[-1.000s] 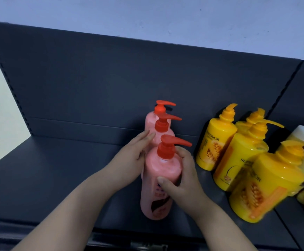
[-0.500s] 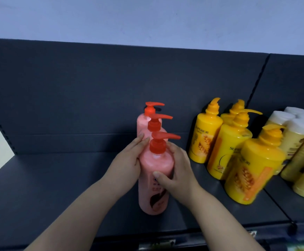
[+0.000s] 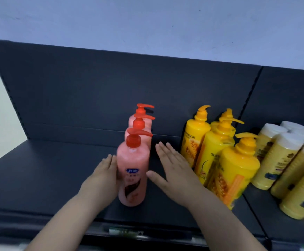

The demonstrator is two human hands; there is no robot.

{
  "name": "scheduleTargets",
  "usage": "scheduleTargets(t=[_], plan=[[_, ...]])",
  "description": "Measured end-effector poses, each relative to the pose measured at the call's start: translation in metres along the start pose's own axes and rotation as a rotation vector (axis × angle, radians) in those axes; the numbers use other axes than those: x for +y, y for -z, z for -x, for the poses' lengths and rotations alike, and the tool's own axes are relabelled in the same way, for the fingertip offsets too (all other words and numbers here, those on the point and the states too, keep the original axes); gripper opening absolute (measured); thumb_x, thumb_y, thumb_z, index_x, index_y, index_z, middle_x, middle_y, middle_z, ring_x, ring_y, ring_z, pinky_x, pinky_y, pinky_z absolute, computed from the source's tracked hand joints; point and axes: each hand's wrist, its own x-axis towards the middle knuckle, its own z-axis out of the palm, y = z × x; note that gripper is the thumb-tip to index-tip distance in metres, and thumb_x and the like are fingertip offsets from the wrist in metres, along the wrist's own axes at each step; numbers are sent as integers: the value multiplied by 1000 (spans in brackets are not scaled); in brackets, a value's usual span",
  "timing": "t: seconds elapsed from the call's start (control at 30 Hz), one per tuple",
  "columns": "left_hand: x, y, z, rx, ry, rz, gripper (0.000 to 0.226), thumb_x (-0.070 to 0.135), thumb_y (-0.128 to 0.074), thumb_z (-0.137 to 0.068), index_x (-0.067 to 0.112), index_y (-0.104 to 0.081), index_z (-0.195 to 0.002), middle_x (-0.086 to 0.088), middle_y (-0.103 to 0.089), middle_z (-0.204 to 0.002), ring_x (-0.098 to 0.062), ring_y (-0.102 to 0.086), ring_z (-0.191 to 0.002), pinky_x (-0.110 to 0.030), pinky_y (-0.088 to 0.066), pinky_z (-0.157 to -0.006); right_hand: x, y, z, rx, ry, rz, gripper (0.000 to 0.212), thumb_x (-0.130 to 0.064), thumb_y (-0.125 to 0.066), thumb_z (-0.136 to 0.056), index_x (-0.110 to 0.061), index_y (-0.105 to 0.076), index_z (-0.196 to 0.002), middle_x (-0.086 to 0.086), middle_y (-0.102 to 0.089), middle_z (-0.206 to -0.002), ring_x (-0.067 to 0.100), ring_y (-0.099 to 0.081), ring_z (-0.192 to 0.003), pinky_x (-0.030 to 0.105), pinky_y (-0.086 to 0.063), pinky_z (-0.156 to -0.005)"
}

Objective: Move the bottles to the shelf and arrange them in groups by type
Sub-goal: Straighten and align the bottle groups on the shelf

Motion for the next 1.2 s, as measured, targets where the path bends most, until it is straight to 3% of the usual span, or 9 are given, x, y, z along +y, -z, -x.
scheduleTargets(t=[0.1,0.23,0.33,0.5,0.67,0.83,1.03,1.13,1.2], plan=[[16,-18,22,-82,152,-162,58,32,-29,-100,9,-8,-149,-6,-9,-158,-19,-9,-145,-33,-17,-116,15,6,16,-41,-3,27,85,-72,-10,-81,-25,6,-150,-9,9,-158,6,17,-143,32,3,-119],[50,-25,50,44,207,-327,49,45,-32,-97,14,-39,-134,-3,-43,-140,-20,-37,-131,-32,-40,-99,34,9,40,-70,27,-8,83,-70,-7,-81,-25,5,-150,-10,9,-158,4,18,-142,27,7,-116],[82,-21,70,122,97,-342,39,45,-30,-97,31,-45,-130,8,-53,-129,-18,-51,-115,-32,-49,-83,46,14,57,-86,44,-51,80,-67,-12,-85,-24,4,-150,-11,9,-158,3,18,-141,24,8,-115],[120,-30,73,198,-70,-218,49,48,-30,-97,39,-25,-145,15,-34,-148,-9,-36,-133,-29,-43,-96,62,26,84,-52,57,-136,83,-69,-10,-80,-25,2,-150,-14,8,-157,-2,19,-139,18,9,-111],[143,-43,55,242,-286,-237,54,46,-34,-85,19,-63,-121,-9,-62,-124,-27,-60,-113,-42,-53,-86,80,45,102,19,67,-210,75,-67,-14,-84,-32,3,-148,-22,9,-154,-10,22,-136,19,6,-114],[160,-44,32,265,-411,-268,56,47,-34,-86,17,-57,-128,-10,-60,-127,-27,-57,-118,-45,-48,-92,95,69,110,215,75,-199,68,-73,-9,-84,-38,-8,-142,-27,-7,-150,-11,6,-139,13,-1,-114],[177,-42,-1,241,-487,-158,69,56,-16,-86,25,-30,-146,-2,-36,-149,-20,-30,-139,-37,-28,-111,128,101,117,671,-63,-399,51,-62,-31,-91,-31,-49,-129,-22,-53,-126,-11,-46,-119,11,-39,-95],[182,-44,-22,225,-522,-148,60,52,-23,-96,28,-12,-149,6,-16,-157,-12,-10,-144,-29,-15,-116,141,109,114,762,-215,-446,41,-59,-37,-86,-42,-49,-121,-27,-53,-123,-12,-49,-114,9,-39,-94],[182,-49,-35,211,-525,-131,59,46,-30,-97,27,-9,-150,8,-12,-157,-10,-7,-145,-28,-13,-116,150,106,112,751,-281,-472,40,-59,-40,-82,-49,-46,-120,-27,-53,-125,-10,-47,-119,23,-42,-100]])
